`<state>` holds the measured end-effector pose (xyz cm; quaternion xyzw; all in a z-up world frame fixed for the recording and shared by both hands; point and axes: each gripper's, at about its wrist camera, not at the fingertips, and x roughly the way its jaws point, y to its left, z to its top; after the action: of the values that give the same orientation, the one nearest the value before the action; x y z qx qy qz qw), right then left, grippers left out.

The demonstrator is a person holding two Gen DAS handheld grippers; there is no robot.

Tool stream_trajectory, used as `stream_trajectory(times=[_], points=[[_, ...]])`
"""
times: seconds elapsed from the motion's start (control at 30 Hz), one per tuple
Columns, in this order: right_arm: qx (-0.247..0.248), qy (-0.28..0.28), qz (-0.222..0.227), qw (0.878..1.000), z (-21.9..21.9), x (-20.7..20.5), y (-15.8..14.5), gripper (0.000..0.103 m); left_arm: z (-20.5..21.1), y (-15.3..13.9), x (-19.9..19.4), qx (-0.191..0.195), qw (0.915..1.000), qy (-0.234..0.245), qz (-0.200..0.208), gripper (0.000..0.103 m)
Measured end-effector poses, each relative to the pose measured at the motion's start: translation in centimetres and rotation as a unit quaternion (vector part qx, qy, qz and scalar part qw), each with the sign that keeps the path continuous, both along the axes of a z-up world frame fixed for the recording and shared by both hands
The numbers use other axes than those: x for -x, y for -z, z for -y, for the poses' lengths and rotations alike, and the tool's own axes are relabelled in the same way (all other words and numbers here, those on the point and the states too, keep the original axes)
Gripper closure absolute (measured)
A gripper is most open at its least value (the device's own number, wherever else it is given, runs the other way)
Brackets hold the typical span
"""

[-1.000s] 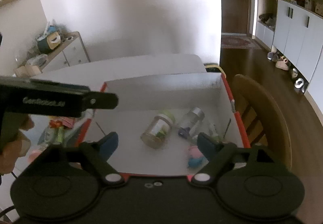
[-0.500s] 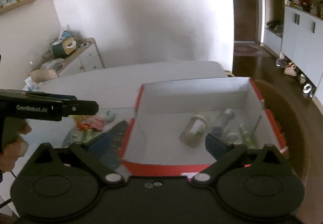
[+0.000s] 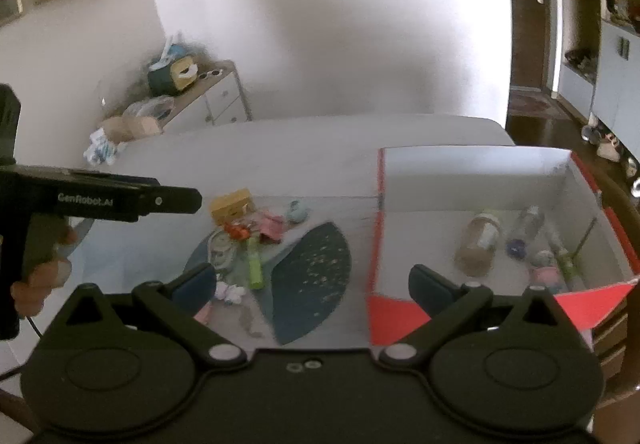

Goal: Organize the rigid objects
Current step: 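Withdraw both tools from the box toward the pink heart dish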

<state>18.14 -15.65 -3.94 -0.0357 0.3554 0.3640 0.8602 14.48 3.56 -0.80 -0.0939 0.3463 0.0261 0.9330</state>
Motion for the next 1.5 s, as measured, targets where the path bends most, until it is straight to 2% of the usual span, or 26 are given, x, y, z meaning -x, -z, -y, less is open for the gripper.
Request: stream_trajectory(times=[0.3, 0.5, 0.8, 0.87, 1.03, 1.23, 1.4, 1.5], points=[[0.019, -0.012, -0.016, 1.0, -4.0, 1.0, 1.8, 0.001, -4.1, 2.8, 2.7, 0.004, 0.9994, -0.02, -0.028, 0.021], [0.045, -0.007, -0.02, 0.999, -6.2, 0.8, 3.2, 0.001, -5.7, 6.0, 4.0, 0.021, 0.9976, -0.027, -0.06, 0.021], [0.08, -0.017, -0.024, 0.996, -9.3, -0.2, 5.3, 0.005, -5.2, 10.6, 4.7, -0.011, 0.9966, 0.015, -0.081, 0.021], [0.083, -0.019, -0.029, 0.996, -9.9, -0.5, 5.7, 0.008, -4.9, 11.6, 4.6, -0.015, 0.9958, 0.024, -0.087, 0.021], [0.092, -0.035, -0.039, 0.994, -11.1, -1.0, 6.6, 0.01, -4.5, 13.1, 4.6, -0.046, 0.9948, 0.038, -0.082, 0.021], [0.11, -0.045, -0.048, 0.992, -12.7, -2.0, 7.6, 0.013, -4.3, 14.3, 4.7, -0.047, 0.9938, 0.067, -0.076, 0.021], [0.118, -0.048, -0.054, 0.99, -13.9, -3.1, 8.4, 0.016, -4.7, 14.7, 4.4, -0.038, 0.9947, 0.059, -0.075, 0.021], [0.128, -0.054, -0.056, 0.989, -14.9, -3.7, 9.0, 0.023, -4.3, 14.8, 4.2, -0.055, 0.9931, 0.076, -0.07, 0.021]])
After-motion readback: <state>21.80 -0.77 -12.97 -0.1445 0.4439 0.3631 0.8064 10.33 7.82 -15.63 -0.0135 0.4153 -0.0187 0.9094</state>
